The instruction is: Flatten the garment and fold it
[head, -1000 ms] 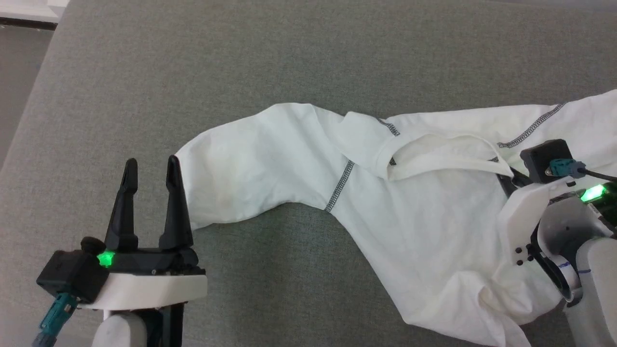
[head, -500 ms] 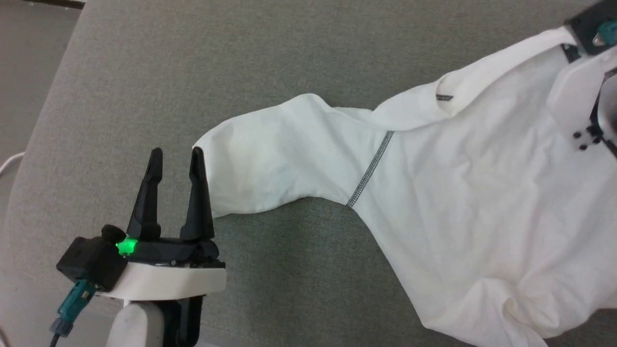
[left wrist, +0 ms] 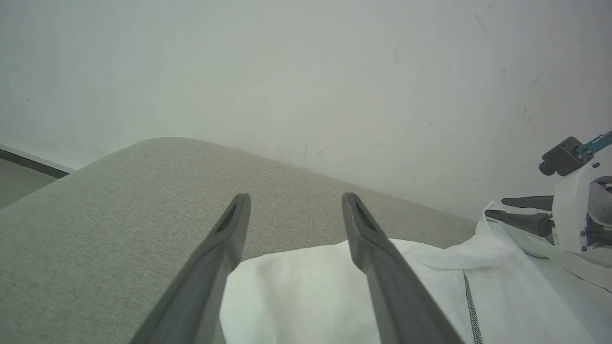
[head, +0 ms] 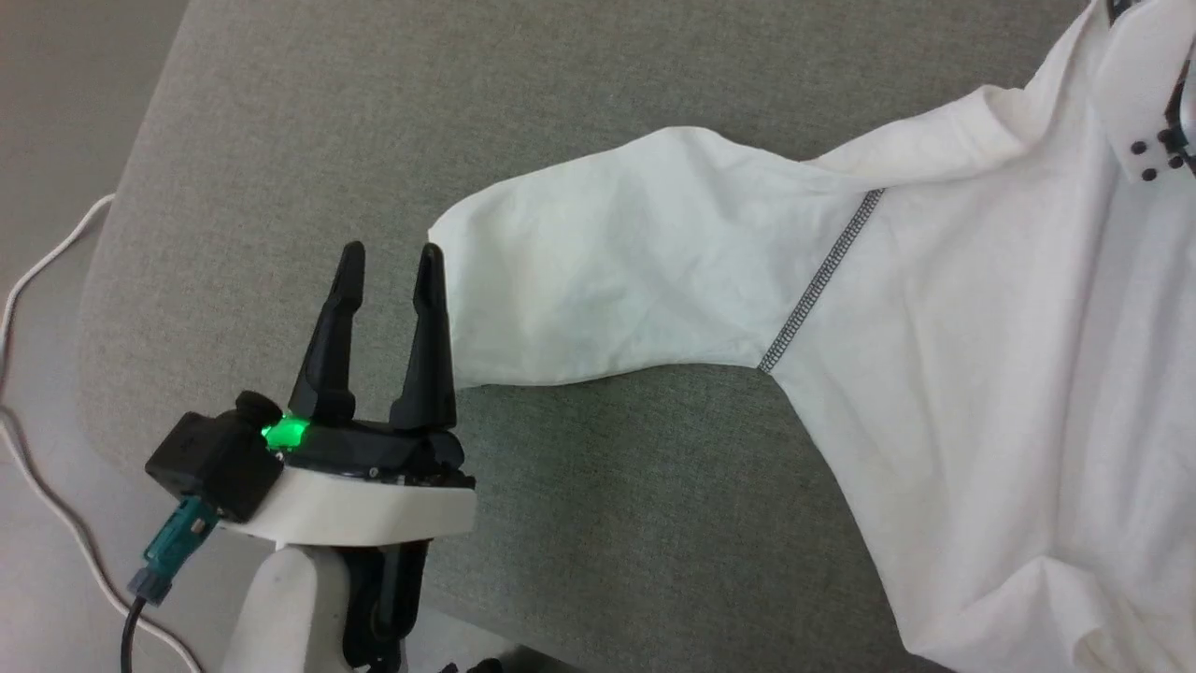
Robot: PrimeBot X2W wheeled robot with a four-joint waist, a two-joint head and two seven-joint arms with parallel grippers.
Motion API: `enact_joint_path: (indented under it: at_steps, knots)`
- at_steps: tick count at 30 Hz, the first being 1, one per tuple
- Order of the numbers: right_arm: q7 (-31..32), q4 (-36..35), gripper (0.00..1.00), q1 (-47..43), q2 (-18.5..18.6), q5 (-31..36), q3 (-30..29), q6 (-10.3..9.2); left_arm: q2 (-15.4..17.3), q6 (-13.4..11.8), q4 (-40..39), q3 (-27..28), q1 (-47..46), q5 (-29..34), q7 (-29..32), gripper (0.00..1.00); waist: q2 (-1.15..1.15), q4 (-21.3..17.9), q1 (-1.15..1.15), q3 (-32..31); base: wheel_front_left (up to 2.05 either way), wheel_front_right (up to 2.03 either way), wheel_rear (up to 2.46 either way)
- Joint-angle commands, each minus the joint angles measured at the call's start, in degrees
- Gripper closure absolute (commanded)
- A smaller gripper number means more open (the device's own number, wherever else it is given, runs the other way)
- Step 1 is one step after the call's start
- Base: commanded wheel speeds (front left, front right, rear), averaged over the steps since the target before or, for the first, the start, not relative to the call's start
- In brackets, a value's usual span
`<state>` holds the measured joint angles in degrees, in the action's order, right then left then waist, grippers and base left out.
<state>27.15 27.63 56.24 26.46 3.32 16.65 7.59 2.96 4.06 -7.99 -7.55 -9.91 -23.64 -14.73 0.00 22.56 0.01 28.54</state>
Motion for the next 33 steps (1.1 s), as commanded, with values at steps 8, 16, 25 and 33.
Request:
enact_joint_path:
  at_steps: [8,16,25,33]
  knots:
    - [-6.86,1.26,0.0,-0.22,-4.04,-0.33,-4.41,-0.1,-0.08,0.5,0.73,1.36,-0.45,1.71,-0.27,0.0,0.0,-3.62,-0.01,-2.43,0.0,0.0,0.0]
    - [-13.01,-13.9,0.0,-15.31,-9.71,-2.65,-14.51,-0.1,-0.08,0.8,0.03,4.46,3.61,4.73,-0.27,0.0,0.0,-9.21,-0.01,-9.12,0.0,0.0,0.0]
    - [-20.54,-38.62,0.0,-42.63,-22.25,-1.07,-25.91,-0.1,-0.08,0.99,-0.78,6.0,8.16,6.96,-0.27,0.0,0.0,-12.72,-0.01,-13.46,0.0,0.0,0.0]
    - [-25.57,-46.04,0.0,-56.48,-23.56,-9.31,-31.5,-0.1,-0.08,1.18,-1.78,6.84,10.05,8.46,-0.27,0.0,0.0,-15.42,-0.01,-14.36,0.0,0.0,0.0]
